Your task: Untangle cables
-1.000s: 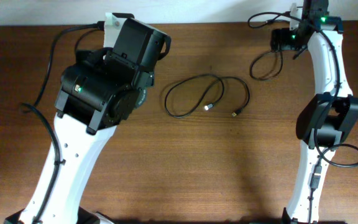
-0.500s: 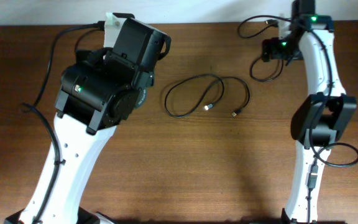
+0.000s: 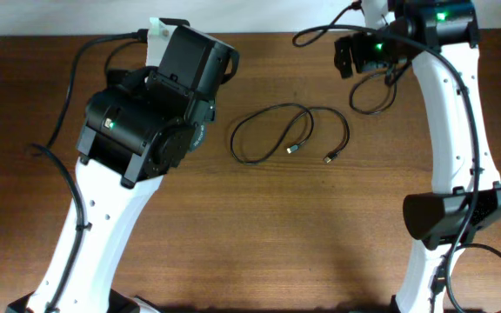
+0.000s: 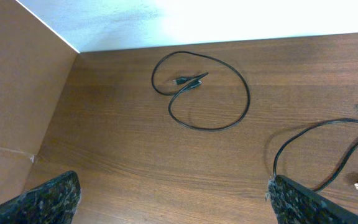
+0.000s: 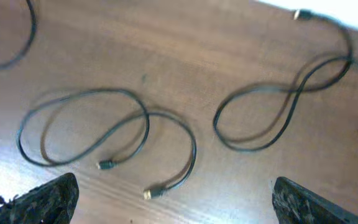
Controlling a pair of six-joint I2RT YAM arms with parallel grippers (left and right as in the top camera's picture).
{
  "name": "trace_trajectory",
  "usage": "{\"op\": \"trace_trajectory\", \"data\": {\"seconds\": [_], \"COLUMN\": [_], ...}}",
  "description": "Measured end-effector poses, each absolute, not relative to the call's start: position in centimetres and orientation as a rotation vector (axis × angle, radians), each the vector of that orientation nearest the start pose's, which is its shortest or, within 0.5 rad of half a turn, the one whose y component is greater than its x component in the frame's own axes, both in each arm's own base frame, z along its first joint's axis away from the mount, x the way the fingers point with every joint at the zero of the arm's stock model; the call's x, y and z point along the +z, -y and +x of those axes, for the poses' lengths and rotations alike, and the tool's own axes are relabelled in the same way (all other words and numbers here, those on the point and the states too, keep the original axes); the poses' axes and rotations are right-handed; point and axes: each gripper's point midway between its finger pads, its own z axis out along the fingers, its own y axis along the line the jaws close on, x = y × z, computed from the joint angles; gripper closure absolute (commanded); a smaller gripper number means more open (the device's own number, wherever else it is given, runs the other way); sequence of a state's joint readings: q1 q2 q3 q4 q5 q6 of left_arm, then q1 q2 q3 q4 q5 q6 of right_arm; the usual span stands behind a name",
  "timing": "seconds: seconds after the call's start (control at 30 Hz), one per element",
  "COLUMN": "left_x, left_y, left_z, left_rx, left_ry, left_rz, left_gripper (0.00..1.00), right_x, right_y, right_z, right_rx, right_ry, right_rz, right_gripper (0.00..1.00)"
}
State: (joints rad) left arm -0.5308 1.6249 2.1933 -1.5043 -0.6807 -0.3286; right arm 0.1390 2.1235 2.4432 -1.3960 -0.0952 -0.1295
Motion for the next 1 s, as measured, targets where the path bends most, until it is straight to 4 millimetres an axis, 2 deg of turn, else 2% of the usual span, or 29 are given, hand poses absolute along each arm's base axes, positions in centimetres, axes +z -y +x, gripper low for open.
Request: {"op": "trace_trajectory", "data": {"seconds": [0.1,0.2,0.37,0.53,0.8,0.87,1.0], "left_x": [39.2,39.2,38.9,38.7,38.7,38.7,38.7], "left_y": [7.5,7.5,7.6,7.6,7.6,7.6,7.6], "left_z": [34.1,34.1,33.8,33.6,33.6,33.6,33.6], "left_rx": [0.416,0.415,0.409,0.408,0.409,0.409,0.409], "left_ry": [-2.283,-2.283,-2.303,-2.314,-2.316,-2.316,-2.316], "left_rz": [-0.032,-0.032,-0.019,-0.011,-0.011,-0.01,-0.01], "left_gripper": [0.01,0.01,0.01,0.01,0.01,0.01,0.01], "right_x": [21.7,17.9,17.3,16.9,10.2,9.5,9.5], "right_y": [-8.9,-10.3,-13.1,-14.3,-14.5,-14.5,-14.6], "right_z": [47.6,46.6,45.7,45.9,46.7,46.8,47.2], "right_rx": [0.136,0.146,0.158,0.163,0.156,0.155,0.154], "right_ry": [-2.726,-2.825,-2.83,-2.817,-2.943,-2.951,-2.927], "right_rz": [-0.409,-0.461,-0.552,-0.588,-0.605,-0.612,-0.639], "right_gripper": [0.02,0.01,0.01,0.01,0.01,0.01,0.02]}}
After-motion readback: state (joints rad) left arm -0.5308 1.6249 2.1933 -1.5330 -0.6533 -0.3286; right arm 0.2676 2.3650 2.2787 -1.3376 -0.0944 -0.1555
